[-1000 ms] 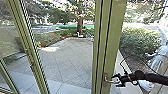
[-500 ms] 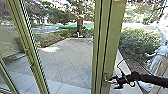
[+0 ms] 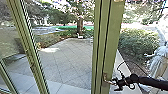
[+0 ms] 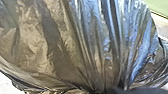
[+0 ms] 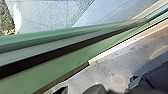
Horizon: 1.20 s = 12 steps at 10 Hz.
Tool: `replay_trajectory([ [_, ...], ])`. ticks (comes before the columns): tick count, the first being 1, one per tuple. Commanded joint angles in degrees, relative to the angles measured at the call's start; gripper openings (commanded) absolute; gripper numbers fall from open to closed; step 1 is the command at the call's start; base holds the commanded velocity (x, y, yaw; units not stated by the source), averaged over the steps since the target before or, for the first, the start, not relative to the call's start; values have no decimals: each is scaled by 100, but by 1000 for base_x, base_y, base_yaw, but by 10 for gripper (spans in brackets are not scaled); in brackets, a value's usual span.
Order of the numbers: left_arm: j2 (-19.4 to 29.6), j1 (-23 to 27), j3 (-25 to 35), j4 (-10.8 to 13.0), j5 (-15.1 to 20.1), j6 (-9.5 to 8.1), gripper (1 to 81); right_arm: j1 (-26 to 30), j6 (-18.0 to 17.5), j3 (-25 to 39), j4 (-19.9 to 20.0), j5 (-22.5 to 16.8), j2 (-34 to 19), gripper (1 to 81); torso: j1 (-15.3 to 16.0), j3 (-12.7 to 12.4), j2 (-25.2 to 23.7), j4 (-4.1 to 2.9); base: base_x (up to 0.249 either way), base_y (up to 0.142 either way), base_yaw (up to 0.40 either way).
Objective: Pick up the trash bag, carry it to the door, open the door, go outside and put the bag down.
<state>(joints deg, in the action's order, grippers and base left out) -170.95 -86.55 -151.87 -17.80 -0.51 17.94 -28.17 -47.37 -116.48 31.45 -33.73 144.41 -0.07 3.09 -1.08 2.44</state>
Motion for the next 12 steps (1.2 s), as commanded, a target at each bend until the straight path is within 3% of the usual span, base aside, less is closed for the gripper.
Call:
replay_trajectory([
  [1,16,266,17,-40,403,25,10,281,-606,-251,177,-178,390,811,7,0,0,0,0,0,0],
  [5,25,265,17,-40,402,25,10,-237,-598,-365,-500,-178,539,811,7,-2,-7,2,0,0,0],
  [8,34,239,17,-40,429,25,10,-659,-589,-198,-667,-125,565,811,7,-4,-7,2,0,0,0],
  [12,52,222,17,-40,447,25,10,-976,-563,-497,-1036,-81,820,811,15,-4,-5,2,0,0,0],
])
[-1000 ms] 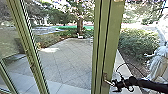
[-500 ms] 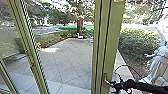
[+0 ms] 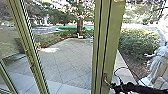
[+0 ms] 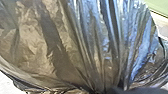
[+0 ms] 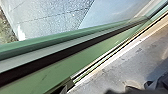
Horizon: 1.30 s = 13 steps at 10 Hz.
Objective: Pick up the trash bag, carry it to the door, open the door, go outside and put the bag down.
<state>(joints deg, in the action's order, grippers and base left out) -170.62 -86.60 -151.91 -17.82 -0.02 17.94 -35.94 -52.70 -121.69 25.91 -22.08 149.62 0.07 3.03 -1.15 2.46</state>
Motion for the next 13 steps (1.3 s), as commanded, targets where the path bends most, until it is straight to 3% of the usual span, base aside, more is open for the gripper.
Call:
replay_trajectory([
  [1,18,218,21,-37,398,25,10,-200,-21,14,-481,-1229,361,811,0,0,2,0,0,0,0],
  [5,28,174,12,-46,389,25,10,-235,-21,-196,-507,-1027,642,811,-2,-7,0,0,0,0,0],
  [8,28,174,12,-37,424,25,10,-191,-21,-232,-499,-956,607,811,-7,418,-9,6,0,0,0],
  [10,45,156,12,-37,442,25,10,-147,-12,-249,-490,-667,546,811,-7,677,-15,11,0,0,0],
  [11,45,148,12,-37,442,25,10,-77,-12,-249,-498,-587,519,811,-7,454,-17,13,0,0,0],
  [13,54,121,12,-46,442,25,10,161,-21,-354,-490,-587,502,811,-7,568,-19,17,0,0,0],
])
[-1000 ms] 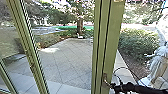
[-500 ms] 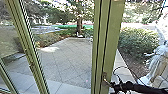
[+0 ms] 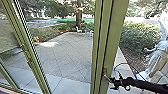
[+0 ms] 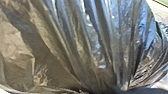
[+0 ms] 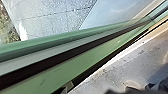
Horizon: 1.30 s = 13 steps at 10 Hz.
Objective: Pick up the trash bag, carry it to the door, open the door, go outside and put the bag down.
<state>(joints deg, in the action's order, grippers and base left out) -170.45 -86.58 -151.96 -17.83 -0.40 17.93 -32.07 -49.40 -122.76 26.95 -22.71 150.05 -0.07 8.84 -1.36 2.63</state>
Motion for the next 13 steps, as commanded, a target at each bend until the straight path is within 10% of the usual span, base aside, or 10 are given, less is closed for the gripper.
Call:
replay_trajectory([
  [1,46,101,17,-45,480,26,10,-121,-343,-291,-578,-524,440,811,7,2,0,0,0,0,0],
  [13,116,-13,17,-45,488,26,10,258,-334,-379,-560,232,317,811,7,-7,0,0,0,0,0],
])
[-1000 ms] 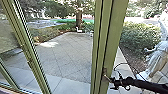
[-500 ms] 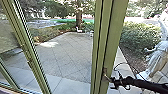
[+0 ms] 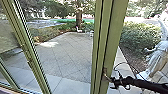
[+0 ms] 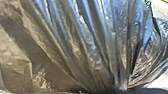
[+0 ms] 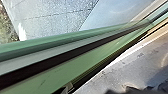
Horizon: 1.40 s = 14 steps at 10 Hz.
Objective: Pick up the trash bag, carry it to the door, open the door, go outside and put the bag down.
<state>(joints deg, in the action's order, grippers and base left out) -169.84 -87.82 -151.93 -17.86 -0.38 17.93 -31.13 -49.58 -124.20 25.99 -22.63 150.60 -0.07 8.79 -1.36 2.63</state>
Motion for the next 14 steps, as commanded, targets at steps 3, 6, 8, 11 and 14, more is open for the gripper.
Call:
replay_trajectory([
  [3,55,102,14,-51,486,26,10,234,-167,-271,-507,672,227,811,7,2,0,0,0,0,0],
  [6,55,85,14,-51,486,26,10,480,-98,-244,-525,689,53,811,7,5,0,0,0,0,0],
  [8,46,85,14,-51,486,26,10,629,-25,-209,-534,689,-28,811,7,6,2,0,0,0,0],
  [11,37,67,23,-51,486,26,10,867,36,-68,-534,681,-116,811,8,13,5,0,22,0,0],
  [14,37,59,23,-51,486,26,10,920,36,-42,-507,681,-159,811,8,17,7,0,95,0,0],
])
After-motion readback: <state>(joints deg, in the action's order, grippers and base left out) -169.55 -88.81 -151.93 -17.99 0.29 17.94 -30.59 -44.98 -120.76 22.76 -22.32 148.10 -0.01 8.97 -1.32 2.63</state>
